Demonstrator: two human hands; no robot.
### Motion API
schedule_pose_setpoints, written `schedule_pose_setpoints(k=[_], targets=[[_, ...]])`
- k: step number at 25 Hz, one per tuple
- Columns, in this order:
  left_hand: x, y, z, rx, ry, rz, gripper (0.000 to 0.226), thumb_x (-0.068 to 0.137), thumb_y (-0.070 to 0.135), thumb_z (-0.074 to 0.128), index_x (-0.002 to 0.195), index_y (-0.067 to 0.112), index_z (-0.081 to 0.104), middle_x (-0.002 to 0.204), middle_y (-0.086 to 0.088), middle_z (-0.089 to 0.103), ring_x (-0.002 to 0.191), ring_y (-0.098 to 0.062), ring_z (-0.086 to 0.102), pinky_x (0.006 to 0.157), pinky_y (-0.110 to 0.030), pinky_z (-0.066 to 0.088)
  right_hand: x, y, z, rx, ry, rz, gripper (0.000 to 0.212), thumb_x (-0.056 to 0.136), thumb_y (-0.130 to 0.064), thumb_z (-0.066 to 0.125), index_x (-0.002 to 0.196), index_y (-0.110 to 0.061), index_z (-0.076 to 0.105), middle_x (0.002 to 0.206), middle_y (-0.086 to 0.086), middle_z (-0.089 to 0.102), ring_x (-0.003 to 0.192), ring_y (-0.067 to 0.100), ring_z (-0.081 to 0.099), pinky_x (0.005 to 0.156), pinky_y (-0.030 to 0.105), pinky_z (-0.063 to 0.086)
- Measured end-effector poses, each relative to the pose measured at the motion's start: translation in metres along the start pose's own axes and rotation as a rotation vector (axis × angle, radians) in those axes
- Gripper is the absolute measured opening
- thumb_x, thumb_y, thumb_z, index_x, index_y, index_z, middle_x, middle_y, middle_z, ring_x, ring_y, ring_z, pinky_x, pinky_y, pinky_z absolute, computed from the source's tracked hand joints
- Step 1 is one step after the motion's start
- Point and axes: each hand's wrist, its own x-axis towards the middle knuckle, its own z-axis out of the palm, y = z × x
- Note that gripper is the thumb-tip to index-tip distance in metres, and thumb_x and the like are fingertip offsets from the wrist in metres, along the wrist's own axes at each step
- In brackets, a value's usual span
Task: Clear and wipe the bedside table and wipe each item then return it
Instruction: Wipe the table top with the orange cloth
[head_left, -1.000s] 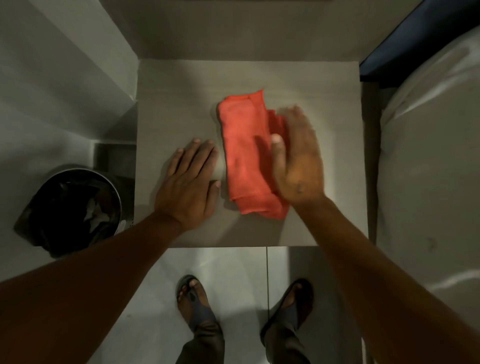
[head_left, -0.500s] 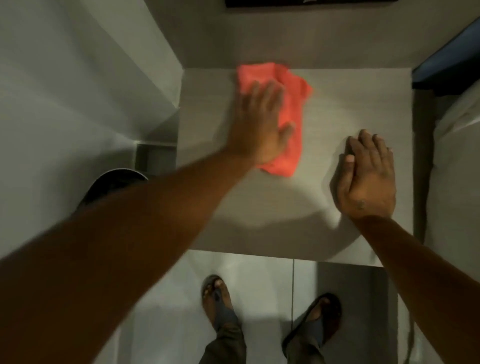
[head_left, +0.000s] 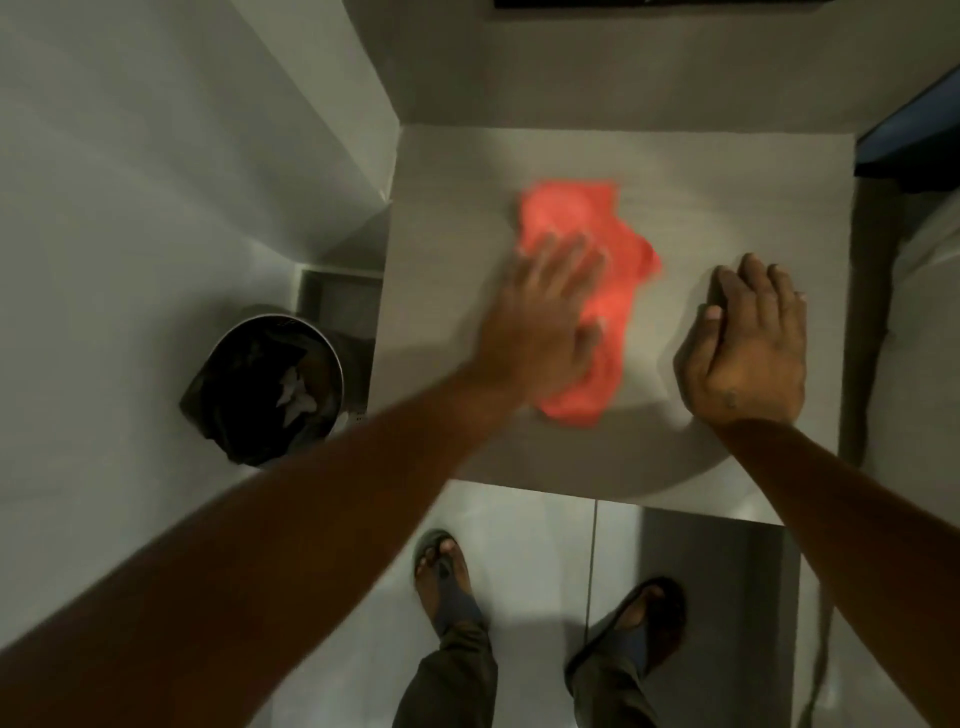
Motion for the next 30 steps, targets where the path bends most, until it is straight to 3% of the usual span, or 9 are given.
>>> schedule_pose_setpoints(k=[2, 4, 8, 10, 15, 21, 26, 28, 30], targets=[[0.019, -0.068, -0.012, 0.112, 0.017, -0.195, 0.067, 0.097, 0.045, 0.037, 0.155, 0.012, 0.031, 0.163, -0.015, 0.031, 0.151, -0.037, 0.026, 0.123, -0.052, 0.019, 0.001, -0.001, 0.000, -0.004, -0.020, -0.009, 0.050, 0.105, -0.034, 0.030, 0.147, -0.011, 0.042, 0.160, 0.017, 0.041, 0.152, 0.036, 0.028, 0.126, 0.052, 0.020], [-0.026, -0.103, -0.006, 0.155, 0.034, -0.233, 0.068, 0.101, 0.048, 0.026, 0.157, 0.010, 0.023, 0.166, -0.016, 0.023, 0.154, -0.036, 0.017, 0.125, -0.052, 0.012, 0.004, -0.001, 0.001, -0.015, -0.047, -0.010, 0.050, 0.106, -0.036, 0.028, 0.149, -0.012, 0.040, 0.161, 0.016, 0.039, 0.153, 0.035, 0.026, 0.126, 0.052, 0.019], [-0.151, -0.056, 0.025, 0.080, 0.048, -0.326, 0.068, 0.101, 0.047, 0.032, 0.154, 0.006, 0.029, 0.164, -0.019, 0.024, 0.154, -0.041, 0.015, 0.123, -0.059, 0.015, 0.002, -0.004, -0.003, -0.009, -0.045, 0.019, 0.052, 0.105, -0.034, 0.030, 0.149, -0.011, 0.042, 0.161, 0.016, 0.039, 0.153, 0.036, 0.027, 0.126, 0.052, 0.019], [-0.148, -0.034, 0.027, 0.038, 0.048, -0.371, 0.069, 0.100, 0.050, 0.032, 0.155, 0.010, 0.028, 0.165, -0.018, 0.023, 0.154, -0.041, 0.013, 0.123, -0.059, 0.015, 0.003, -0.006, -0.003, 0.001, -0.036, 0.016, 0.052, 0.104, -0.034, 0.030, 0.149, -0.010, 0.043, 0.160, 0.016, 0.040, 0.153, 0.035, 0.028, 0.126, 0.051, 0.019], [-0.036, 0.031, 0.022, -0.004, 0.083, -0.102, 0.069, 0.094, 0.050, 0.038, 0.155, 0.017, 0.030, 0.166, -0.011, 0.025, 0.155, -0.036, 0.015, 0.124, -0.055, 0.014, 0.003, -0.005, -0.003, -0.010, -0.018, 0.026, 0.049, 0.102, -0.029, 0.038, 0.146, -0.010, 0.047, 0.158, 0.016, 0.044, 0.151, 0.036, 0.031, 0.126, 0.051, 0.021], [-0.013, 0.047, 0.029, 0.061, 0.106, -0.090, 0.070, 0.092, 0.050, 0.040, 0.153, 0.018, 0.033, 0.163, -0.010, 0.030, 0.153, -0.036, 0.022, 0.122, -0.055, 0.019, 0.005, -0.009, -0.003, -0.024, -0.029, 0.032, 0.049, 0.099, -0.026, 0.040, 0.145, -0.009, 0.051, 0.156, 0.018, 0.046, 0.149, 0.039, 0.035, 0.125, 0.051, 0.023], [-0.007, 0.063, -0.004, 0.135, -0.070, -0.131, 0.069, 0.093, 0.052, 0.038, 0.150, 0.013, 0.032, 0.156, -0.018, 0.036, 0.143, -0.042, 0.032, 0.117, -0.054, 0.026, 0.007, -0.024, -0.063, 0.139, -0.312, 0.122, 0.057, 0.097, -0.018, 0.046, 0.151, -0.004, 0.041, 0.161, 0.021, 0.036, 0.152, 0.037, 0.028, 0.126, 0.039, 0.016], [-0.006, 0.095, -0.030, 0.069, -0.006, -0.045, 0.066, 0.093, 0.051, 0.039, 0.143, 0.008, 0.040, 0.145, -0.022, 0.044, 0.131, -0.042, 0.042, 0.110, -0.052, 0.033, -0.002, -0.019, -0.123, 0.362, -0.188, 0.247, 0.056, 0.091, -0.016, 0.047, 0.145, 0.000, 0.048, 0.152, 0.026, 0.046, 0.143, 0.039, 0.041, 0.121, 0.037, 0.029], [-0.011, 0.156, -0.053, -0.205, 0.114, 0.089, 0.059, 0.090, 0.044, 0.045, 0.135, 0.005, 0.046, 0.134, -0.022, 0.050, 0.123, -0.039, 0.047, 0.106, -0.047, 0.037, -0.028, -0.006, -0.185, 0.473, 0.049, 0.276, 0.056, 0.087, -0.019, 0.044, 0.139, -0.002, 0.054, 0.139, 0.021, 0.057, 0.129, 0.036, 0.053, 0.113, 0.036, 0.038]])
